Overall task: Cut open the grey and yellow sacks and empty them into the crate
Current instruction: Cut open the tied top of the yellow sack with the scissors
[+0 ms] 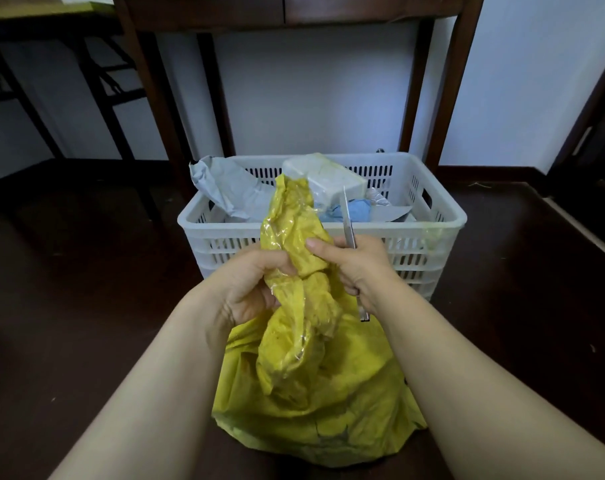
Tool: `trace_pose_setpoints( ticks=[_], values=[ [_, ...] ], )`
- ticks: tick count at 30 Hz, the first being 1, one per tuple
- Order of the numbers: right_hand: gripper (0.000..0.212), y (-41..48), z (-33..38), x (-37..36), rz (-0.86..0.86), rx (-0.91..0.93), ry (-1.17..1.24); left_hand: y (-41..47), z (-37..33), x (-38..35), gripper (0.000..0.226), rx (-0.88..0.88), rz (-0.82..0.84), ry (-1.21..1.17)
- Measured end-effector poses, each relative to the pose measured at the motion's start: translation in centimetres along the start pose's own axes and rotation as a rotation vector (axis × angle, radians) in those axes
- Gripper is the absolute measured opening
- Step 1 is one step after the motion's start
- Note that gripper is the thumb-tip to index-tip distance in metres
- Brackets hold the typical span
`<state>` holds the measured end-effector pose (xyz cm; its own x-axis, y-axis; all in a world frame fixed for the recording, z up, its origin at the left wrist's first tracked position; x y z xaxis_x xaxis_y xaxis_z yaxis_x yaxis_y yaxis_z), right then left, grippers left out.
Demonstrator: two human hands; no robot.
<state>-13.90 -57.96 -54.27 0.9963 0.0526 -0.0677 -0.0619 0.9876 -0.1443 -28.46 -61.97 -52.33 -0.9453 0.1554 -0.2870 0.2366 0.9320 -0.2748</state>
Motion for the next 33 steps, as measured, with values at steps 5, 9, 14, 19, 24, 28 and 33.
trace_pose_setpoints(
  ticks=[5,9,14,19,24,28,33],
  values=[
    [0.028,0.3,0.8,-0.6,-0.029,0.099,-0.066,-0.4,-0.6,0.5,0.045,0.020,-0.043,-0.053],
    [0.027,0.5,1.8,0.5,-0.028,0.100,-0.021,-0.2,-0.6,1.4,0.044,0.010,-0.258,0.012],
    [0.022,0.5,1.9,1.4,-0.042,0.095,0.014,-0.1,-0.6,1.1,0.037,-0.017,-0.301,0.083],
    [0.025,0.3,2.9,2.0,0.056,0.117,-0.029,-0.1,-1.4,0.7,0.061,-0.198,-0.352,0.133],
    [0.019,0.1,3.0,1.5,0.054,0.182,-0.010,-1.0,-3.6,-0.1,0.050,-0.852,-0.792,0.930],
    [0.018,0.0,2.8,1.1,0.081,0.145,-0.017,0.1,-3.1,-0.9,0.044,-0.794,-0.620,0.967],
    [0.015,-0.2,2.9,0.7,0.114,0.120,-0.006,1.1,-2.2,-1.2,0.044,-0.703,-0.557,0.978]
  ],
)
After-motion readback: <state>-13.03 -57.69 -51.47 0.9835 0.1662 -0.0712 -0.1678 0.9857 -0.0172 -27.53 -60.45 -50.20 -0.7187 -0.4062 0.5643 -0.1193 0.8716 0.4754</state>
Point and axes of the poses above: each hand's wrist, its own y-axis towards the middle knuckle, its own x-axis out of the back of the hand, z = x × y, the point moved 3 cm from there along y, towards the middle knuckle, and after that the axes turned 2 degrees about z, right-handed, at the moved point
